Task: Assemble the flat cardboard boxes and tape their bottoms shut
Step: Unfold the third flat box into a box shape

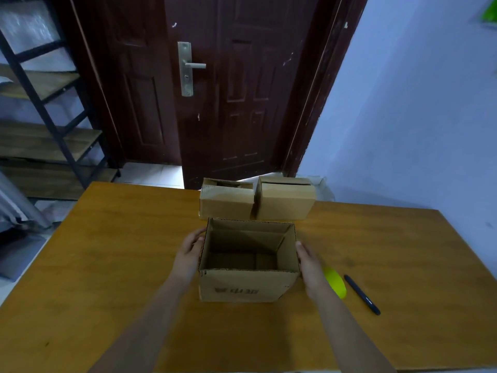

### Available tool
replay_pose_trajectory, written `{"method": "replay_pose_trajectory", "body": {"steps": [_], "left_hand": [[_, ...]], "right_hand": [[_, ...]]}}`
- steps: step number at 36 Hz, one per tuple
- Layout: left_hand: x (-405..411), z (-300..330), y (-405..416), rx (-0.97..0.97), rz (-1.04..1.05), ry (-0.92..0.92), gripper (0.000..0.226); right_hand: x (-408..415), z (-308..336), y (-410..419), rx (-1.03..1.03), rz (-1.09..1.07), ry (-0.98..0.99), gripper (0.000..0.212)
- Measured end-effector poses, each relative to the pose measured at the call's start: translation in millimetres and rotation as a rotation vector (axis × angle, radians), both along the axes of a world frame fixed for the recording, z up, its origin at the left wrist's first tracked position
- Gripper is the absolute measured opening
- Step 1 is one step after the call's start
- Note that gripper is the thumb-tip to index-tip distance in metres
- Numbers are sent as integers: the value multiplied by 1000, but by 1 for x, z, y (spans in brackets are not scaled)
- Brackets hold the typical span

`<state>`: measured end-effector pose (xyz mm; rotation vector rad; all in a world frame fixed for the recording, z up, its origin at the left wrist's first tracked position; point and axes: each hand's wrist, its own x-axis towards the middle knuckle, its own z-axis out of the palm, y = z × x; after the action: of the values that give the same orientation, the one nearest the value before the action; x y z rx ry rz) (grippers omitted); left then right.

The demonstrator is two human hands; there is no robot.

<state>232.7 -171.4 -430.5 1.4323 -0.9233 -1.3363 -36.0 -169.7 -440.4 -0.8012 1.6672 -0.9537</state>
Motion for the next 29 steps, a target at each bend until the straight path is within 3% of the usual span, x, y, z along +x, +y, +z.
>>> {"method": "replay_pose_trajectory", "body": {"steps": [5, 11, 15, 18, 24, 29], "left_hand": [[-4, -1, 2, -55, -59, -34, 27], [1, -9, 1, -5, -229, -169, 58], [-2, -13, -5, 7, -201, -192, 42], [-1, -18, -7, 1, -200, -211, 26], [1, -24, -9, 63, -230, -169, 41], [-1, -19, -7, 86, -158, -86, 47]], "right_hand": [[7, 9, 0, -4, 15, -49, 29], [6, 6, -1, 27, 95, -74, 41], [10, 7, -4, 47, 159, -24, 34], [8, 7, -11, 87, 158, -28, 41], [11, 2, -17, 137, 152, 51, 22], [12, 2, -18, 160, 83, -45, 31]]}}
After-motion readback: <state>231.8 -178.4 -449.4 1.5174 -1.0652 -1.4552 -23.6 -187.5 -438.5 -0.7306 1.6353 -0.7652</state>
